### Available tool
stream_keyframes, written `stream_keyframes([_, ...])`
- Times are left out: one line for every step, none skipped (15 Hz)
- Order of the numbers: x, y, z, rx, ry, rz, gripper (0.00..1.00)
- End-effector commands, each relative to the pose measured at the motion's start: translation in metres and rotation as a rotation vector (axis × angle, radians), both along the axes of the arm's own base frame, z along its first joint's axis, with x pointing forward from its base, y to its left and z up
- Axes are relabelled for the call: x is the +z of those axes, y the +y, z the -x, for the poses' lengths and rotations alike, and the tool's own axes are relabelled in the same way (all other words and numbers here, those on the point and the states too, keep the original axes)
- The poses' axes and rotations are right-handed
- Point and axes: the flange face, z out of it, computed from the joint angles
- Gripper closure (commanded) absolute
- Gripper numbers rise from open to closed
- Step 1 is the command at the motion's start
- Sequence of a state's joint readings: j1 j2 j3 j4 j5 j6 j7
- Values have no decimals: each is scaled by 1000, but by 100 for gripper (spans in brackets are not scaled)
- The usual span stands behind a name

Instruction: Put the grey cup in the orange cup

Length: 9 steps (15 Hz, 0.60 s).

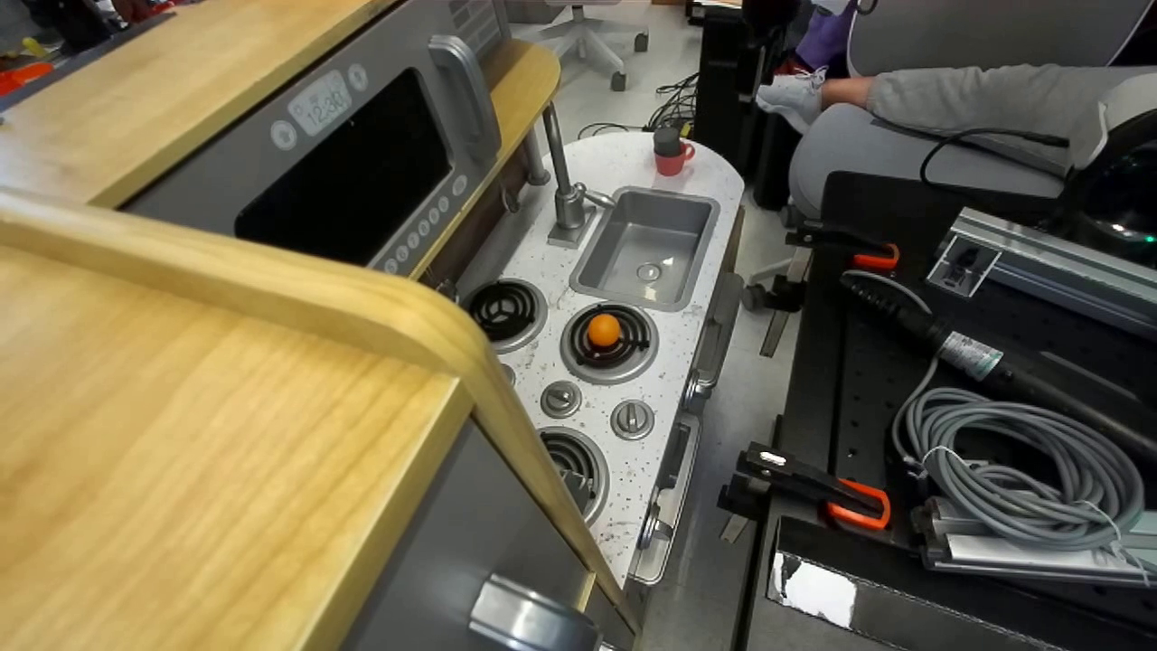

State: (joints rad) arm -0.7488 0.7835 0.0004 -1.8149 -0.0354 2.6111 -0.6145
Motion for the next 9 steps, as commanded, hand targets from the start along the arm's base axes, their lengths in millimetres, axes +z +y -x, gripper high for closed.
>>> stream_keyframes([47,28,27,12,63,9,0])
stream_keyframes([57,34,26,3,61,24,0])
stream_keyframes([68,40,25,7,62,37,0])
stream_keyframes([78,48,23,30,50,48,0])
stream_keyframes([87,56,22,46,55,47,0])
stream_keyframes([94,62,23,45,70,35,0])
stream_keyframes([74,45,12,38,37,35,0])
stream_keyframes([81,53,11,44,43,32,0])
stream_keyframes([87,58,12,48,47,30,0])
